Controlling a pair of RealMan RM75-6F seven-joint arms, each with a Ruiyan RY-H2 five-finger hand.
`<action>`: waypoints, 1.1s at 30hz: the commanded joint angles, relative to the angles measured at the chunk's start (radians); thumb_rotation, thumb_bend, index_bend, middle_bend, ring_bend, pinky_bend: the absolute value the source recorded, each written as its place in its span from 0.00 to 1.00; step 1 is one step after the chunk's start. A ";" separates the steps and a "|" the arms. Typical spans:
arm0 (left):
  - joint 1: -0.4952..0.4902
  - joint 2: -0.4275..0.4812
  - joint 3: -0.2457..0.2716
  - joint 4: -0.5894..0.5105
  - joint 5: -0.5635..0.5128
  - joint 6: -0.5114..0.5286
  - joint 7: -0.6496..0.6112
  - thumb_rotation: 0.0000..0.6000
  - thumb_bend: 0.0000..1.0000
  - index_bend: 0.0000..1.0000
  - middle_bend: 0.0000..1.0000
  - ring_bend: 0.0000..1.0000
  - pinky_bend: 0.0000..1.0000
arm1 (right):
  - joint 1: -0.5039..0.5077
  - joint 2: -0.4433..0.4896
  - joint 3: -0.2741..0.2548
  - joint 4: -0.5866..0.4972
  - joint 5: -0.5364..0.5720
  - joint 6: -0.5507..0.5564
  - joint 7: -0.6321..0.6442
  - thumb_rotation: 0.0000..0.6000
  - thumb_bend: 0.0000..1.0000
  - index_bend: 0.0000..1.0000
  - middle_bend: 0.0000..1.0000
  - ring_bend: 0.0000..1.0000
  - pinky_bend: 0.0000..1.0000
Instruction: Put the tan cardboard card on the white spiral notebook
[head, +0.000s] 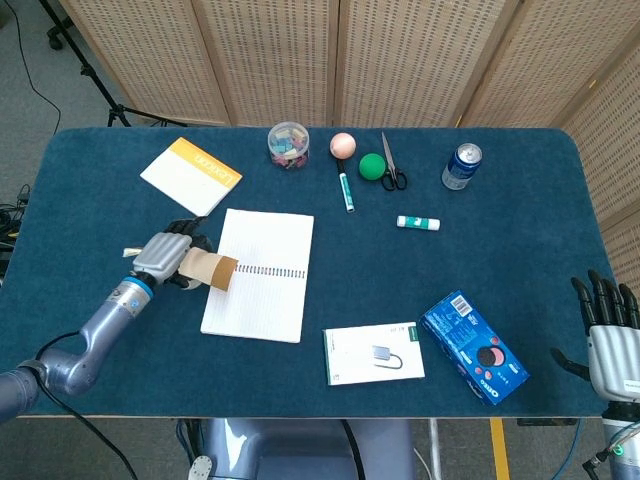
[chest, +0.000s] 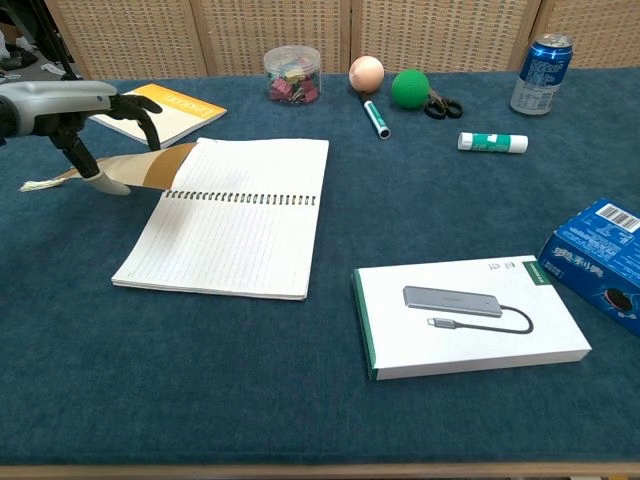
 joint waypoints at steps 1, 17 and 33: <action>-0.076 -0.044 -0.022 -0.127 -0.216 0.046 0.209 1.00 0.25 0.68 0.00 0.00 0.00 | -0.001 0.005 0.000 -0.002 0.000 0.001 0.010 1.00 0.00 0.00 0.00 0.00 0.00; -0.247 -0.242 -0.021 -0.279 -0.702 0.390 0.627 1.00 0.25 0.68 0.00 0.00 0.00 | -0.004 0.025 -0.001 -0.013 -0.002 -0.002 0.049 1.00 0.00 0.00 0.00 0.00 0.00; -0.240 -0.366 -0.060 -0.233 -0.741 0.544 0.692 1.00 0.25 0.68 0.00 0.00 0.00 | -0.006 0.037 -0.005 -0.023 -0.006 -0.004 0.070 1.00 0.00 0.00 0.00 0.00 0.00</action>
